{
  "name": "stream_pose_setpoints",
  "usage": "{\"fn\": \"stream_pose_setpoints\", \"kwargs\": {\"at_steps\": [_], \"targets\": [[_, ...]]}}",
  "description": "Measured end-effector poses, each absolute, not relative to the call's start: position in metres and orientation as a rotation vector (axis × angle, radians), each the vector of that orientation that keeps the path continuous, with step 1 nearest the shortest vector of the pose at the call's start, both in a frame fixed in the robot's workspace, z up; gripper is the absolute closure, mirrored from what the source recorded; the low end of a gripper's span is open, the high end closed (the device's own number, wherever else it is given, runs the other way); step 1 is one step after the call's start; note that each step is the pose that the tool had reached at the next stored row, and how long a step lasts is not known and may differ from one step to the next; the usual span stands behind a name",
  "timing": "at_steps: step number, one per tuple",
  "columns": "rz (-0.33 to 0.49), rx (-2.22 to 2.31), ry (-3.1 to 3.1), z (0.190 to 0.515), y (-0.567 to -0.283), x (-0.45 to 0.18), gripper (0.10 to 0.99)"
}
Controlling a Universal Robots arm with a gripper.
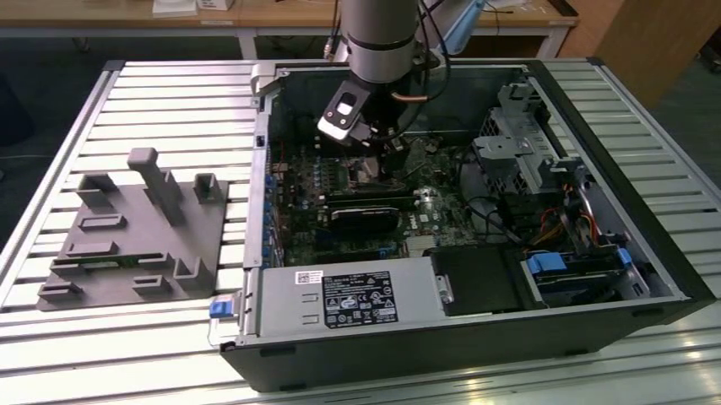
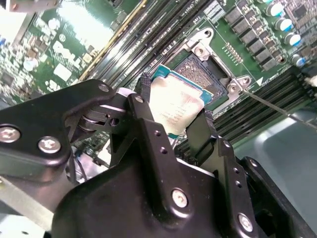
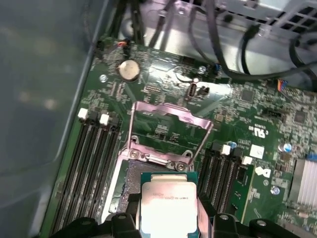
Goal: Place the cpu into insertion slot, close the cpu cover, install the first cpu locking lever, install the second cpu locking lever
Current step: 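Place the cpu into insertion slot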
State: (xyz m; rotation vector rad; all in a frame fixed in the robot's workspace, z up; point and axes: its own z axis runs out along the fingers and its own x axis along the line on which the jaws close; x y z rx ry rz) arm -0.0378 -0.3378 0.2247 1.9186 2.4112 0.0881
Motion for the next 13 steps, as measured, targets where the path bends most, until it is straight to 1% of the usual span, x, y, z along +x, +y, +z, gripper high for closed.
{"fn": "stream_pose_setpoints", "kwargs": {"at_steps": [7,13], "targets": [[0.082,2.062,2.285,0.2211,-0.3378,-0.0378,0.549],[0.081,2.1,2.25,0.2184,-0.3336,-0.039,0.549]]}}
